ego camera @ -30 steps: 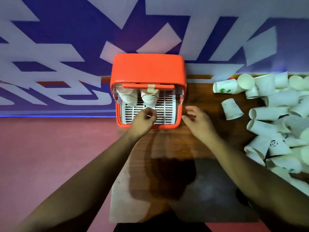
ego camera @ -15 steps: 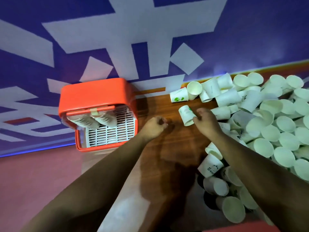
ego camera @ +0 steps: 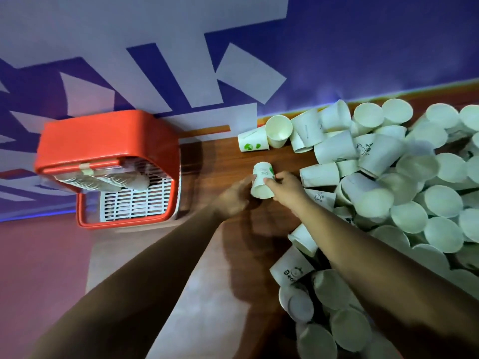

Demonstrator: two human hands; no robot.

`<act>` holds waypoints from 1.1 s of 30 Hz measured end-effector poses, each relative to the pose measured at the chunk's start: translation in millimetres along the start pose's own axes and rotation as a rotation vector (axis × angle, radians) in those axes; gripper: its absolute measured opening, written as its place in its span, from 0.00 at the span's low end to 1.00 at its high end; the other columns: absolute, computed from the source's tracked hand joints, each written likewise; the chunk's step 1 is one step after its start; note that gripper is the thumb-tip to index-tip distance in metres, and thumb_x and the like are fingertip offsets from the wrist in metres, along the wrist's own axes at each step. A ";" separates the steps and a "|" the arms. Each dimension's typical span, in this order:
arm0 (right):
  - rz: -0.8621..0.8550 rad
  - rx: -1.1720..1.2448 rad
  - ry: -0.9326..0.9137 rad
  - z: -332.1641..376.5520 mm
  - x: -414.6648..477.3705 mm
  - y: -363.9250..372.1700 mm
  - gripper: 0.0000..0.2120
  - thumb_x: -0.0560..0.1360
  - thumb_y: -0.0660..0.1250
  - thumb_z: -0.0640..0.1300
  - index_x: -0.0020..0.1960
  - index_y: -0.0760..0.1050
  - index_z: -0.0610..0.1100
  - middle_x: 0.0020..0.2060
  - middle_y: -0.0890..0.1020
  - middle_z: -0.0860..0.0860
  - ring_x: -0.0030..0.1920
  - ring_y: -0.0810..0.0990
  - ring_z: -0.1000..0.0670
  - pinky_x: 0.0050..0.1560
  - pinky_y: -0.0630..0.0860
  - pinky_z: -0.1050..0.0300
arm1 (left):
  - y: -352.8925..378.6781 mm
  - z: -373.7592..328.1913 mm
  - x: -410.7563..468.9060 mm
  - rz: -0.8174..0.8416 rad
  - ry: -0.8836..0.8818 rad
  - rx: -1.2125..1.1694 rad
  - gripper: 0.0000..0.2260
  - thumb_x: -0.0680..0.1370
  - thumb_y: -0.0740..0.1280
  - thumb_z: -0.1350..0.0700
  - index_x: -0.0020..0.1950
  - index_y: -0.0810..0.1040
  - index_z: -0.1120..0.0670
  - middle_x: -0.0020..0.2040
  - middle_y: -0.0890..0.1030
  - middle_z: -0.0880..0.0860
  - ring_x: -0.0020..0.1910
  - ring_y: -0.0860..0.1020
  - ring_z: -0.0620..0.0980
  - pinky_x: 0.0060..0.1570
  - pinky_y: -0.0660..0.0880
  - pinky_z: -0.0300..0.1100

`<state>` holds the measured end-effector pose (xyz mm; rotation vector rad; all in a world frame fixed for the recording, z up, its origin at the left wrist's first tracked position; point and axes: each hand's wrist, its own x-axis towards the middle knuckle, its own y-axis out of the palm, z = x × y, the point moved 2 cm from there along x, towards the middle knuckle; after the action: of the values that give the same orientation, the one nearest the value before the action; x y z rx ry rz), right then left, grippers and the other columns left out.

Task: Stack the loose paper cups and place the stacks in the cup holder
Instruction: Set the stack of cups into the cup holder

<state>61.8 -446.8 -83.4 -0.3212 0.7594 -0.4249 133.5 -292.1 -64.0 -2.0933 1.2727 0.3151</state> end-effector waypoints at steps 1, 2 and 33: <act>0.008 0.073 0.021 -0.9 -1.4 -2.0 0.24 0.74 0.65 0.59 0.60 0.75 0.42 0.54 0.80 0.46 0.50 0.81 0.45 0.52 0.81 0.45 | 0.7 6.4 -1.8 -0.039 0.028 0.035 0.32 0.76 0.70 0.66 0.78 0.64 0.52 0.67 0.73 0.51 0.66 0.74 0.51 0.67 0.72 0.39; 0.022 0.140 0.035 0.6 -5.3 -6.7 0.23 0.75 0.64 0.59 0.57 0.77 0.42 0.51 0.81 0.45 0.48 0.82 0.46 0.49 0.82 0.47 | 2.0 9.9 -5.6 -0.069 0.047 0.049 0.34 0.75 0.72 0.66 0.78 0.64 0.50 0.68 0.73 0.50 0.67 0.73 0.53 0.69 0.72 0.47; -0.564 -0.691 -0.411 -84.1 -100.0 -139.8 0.38 0.67 0.74 0.53 0.71 0.66 0.38 0.62 0.73 0.37 0.64 0.71 0.36 0.64 0.70 0.41 | 96.1 20.1 -22.4 -0.255 -0.039 -0.202 0.31 0.68 0.80 0.59 0.63 0.68 0.43 0.63 0.77 0.50 0.64 0.74 0.51 0.57 0.72 0.42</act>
<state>-98.7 -530.8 -22.0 -1.2504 0.3763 -0.5912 42.4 -293.2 -107.1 -2.3777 0.9704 0.3821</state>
